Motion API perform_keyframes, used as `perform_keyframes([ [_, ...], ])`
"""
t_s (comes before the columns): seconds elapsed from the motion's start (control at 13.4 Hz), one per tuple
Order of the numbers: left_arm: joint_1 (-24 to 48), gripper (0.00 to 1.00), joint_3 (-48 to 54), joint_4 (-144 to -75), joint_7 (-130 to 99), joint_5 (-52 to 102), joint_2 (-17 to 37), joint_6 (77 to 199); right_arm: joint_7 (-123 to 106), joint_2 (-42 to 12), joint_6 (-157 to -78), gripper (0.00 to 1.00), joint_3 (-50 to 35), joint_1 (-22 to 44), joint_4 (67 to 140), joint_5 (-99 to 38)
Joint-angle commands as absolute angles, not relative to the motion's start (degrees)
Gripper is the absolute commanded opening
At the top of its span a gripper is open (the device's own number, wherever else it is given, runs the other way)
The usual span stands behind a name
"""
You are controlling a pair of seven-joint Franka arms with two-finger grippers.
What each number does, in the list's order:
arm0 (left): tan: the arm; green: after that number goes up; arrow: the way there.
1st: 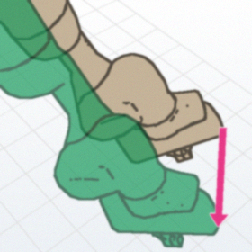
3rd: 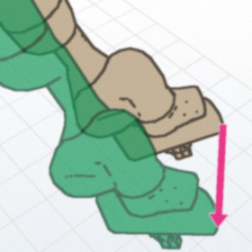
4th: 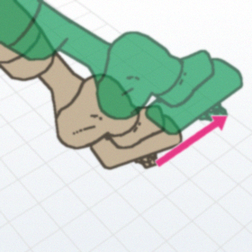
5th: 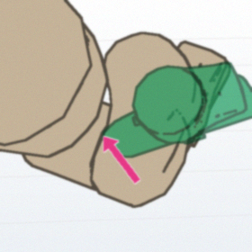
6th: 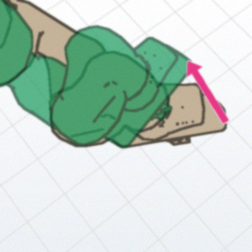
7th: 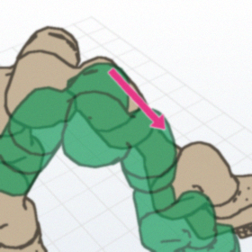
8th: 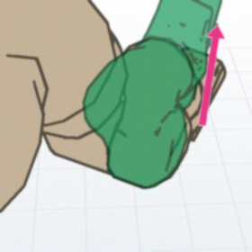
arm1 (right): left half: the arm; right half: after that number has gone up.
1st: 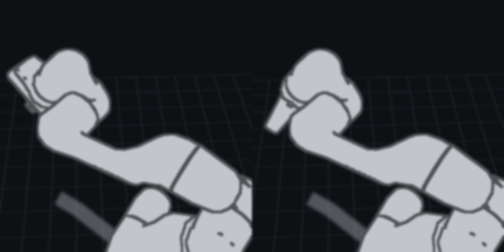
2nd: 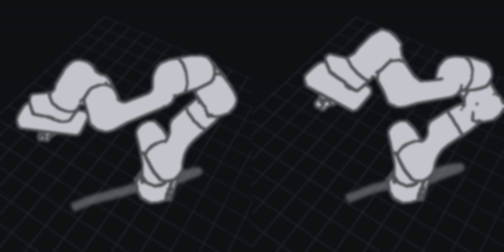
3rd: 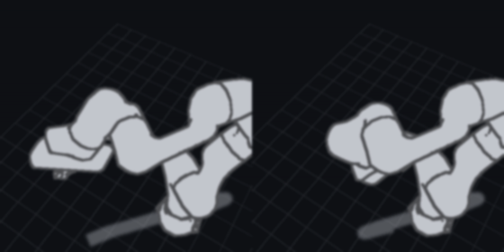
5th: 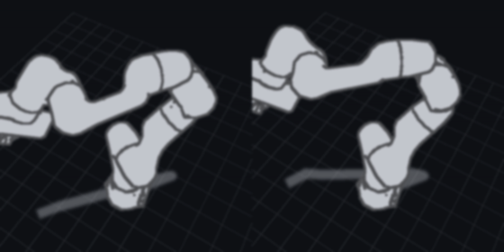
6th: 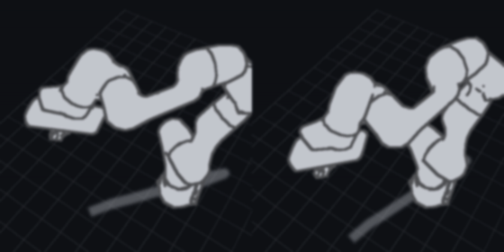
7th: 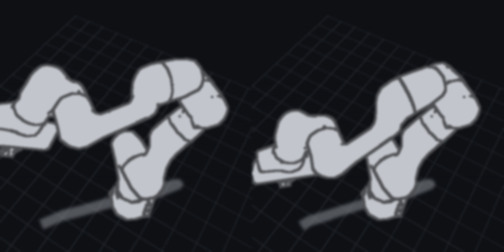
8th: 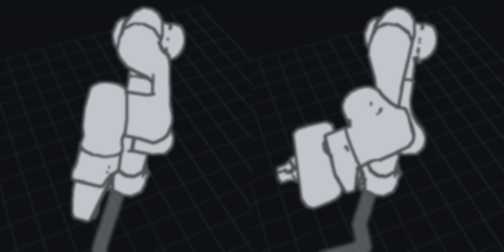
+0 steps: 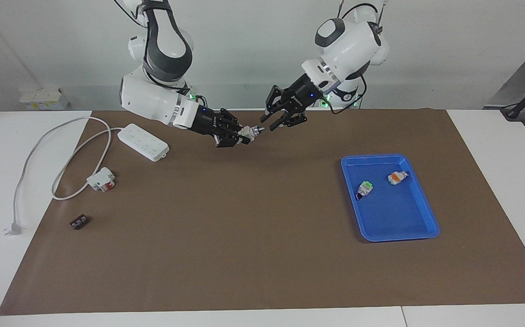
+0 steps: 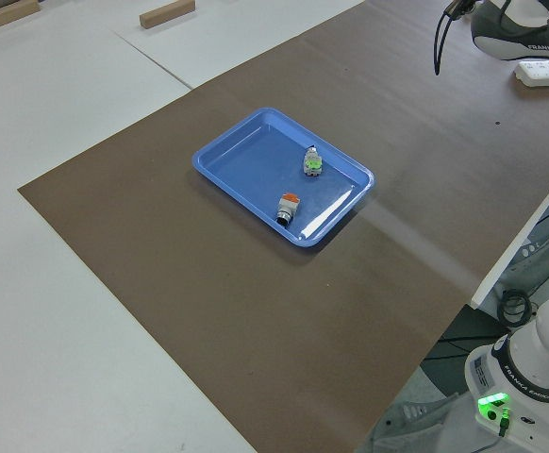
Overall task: Turn and place switch with both arms
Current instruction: 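Close the left gripper on the switch held by the right gripper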
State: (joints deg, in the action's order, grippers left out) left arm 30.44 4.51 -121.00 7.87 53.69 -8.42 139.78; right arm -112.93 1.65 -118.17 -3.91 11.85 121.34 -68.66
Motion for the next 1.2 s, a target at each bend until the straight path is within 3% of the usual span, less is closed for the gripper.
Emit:
perform_keyframes([
  [0.0, 31.3, 0.40, 3.9, -121.6, 11.2, 55.4, -8.4, 141.0, -112.3, 3.3, -119.4, 0.00, -3.7, 12.4, 122.9, -70.3],
  [1.12, 30.7, 0.38, 3.8, -120.1, 26.2, 60.8, -6.9, 138.8, -112.2, 3.3, -119.5, 0.00, -3.6, 12.4, 123.0, -70.3],
])
